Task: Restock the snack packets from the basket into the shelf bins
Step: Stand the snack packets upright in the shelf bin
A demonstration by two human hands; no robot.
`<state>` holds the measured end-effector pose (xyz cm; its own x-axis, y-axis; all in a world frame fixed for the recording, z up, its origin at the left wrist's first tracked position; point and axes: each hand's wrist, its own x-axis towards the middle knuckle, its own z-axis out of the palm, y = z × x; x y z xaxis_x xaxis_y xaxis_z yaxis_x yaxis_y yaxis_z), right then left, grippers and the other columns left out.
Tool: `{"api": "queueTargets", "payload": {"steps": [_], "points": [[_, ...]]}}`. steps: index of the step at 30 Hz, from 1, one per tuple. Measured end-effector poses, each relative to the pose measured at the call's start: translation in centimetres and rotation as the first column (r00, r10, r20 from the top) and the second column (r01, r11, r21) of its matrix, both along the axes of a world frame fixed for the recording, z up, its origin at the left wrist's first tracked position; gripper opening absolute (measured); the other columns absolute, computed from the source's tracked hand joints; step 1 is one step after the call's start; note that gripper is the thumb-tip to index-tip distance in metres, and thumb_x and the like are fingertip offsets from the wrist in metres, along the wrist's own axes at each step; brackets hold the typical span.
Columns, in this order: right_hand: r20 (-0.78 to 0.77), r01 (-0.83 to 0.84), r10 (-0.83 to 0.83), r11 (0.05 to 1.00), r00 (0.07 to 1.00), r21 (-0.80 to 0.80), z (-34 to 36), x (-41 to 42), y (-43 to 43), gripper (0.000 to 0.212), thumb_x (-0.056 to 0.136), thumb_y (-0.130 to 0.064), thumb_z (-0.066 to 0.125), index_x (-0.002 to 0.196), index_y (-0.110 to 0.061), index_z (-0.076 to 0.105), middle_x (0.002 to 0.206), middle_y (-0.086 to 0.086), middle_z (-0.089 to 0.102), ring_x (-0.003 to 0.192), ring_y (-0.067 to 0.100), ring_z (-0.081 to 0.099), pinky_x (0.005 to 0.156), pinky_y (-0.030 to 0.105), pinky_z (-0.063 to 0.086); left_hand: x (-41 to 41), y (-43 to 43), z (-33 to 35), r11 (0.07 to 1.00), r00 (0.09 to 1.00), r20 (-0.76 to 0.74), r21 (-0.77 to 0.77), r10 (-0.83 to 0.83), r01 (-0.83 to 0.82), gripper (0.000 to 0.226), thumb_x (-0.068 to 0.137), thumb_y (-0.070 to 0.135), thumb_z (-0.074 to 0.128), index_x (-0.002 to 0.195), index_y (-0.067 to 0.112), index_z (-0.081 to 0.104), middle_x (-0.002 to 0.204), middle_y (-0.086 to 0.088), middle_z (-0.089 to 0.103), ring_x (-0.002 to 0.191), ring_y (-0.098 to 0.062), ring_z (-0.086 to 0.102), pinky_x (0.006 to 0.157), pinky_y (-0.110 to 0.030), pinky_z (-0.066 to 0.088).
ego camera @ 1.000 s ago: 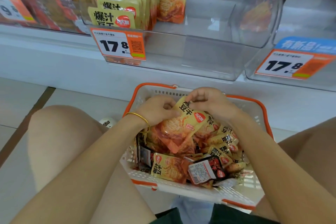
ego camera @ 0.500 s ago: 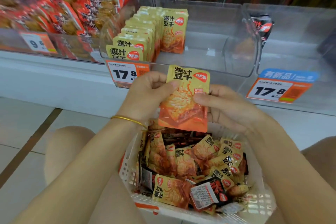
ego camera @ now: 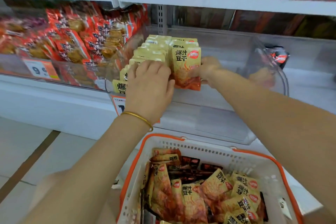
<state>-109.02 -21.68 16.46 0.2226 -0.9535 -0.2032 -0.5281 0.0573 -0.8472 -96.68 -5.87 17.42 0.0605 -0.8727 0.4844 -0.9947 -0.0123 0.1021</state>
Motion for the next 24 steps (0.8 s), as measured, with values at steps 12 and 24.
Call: {"api": "queueTargets", "payload": {"steps": [12,24], "points": [[-0.262,0.002,-0.062,0.975,0.963,-0.223,-1.5,2.1,-2.5,0.029,0.08,-0.029,0.073,0.101,-0.013,0.061,0.105,0.012,0.068,0.095,0.031,0.066,0.085,0.045,0.054,0.4,-0.8,-1.4,0.994,0.999,0.041,-0.104,-0.016,0.02,0.026,0.086,0.027,0.045,0.093,0.011,0.065,0.11,-0.006,0.064,0.108,-0.031,0.056,0.1,-0.051,0.035],[-0.101,0.073,-0.072,0.997,0.992,0.012,0.7,1.6,-0.8,0.035,0.082,-0.02,0.073,0.071,-0.003,0.045,0.067,0.015,0.058,0.077,0.031,0.068,0.078,0.042,0.057,-0.3,0.1,-1.4,0.972,0.997,0.049,-0.225,-0.06,0.07,0.023,0.085,0.018,0.049,0.098,0.008,0.065,0.12,-0.011,0.061,0.117,-0.033,0.051,0.104,-0.049,0.032]]}}
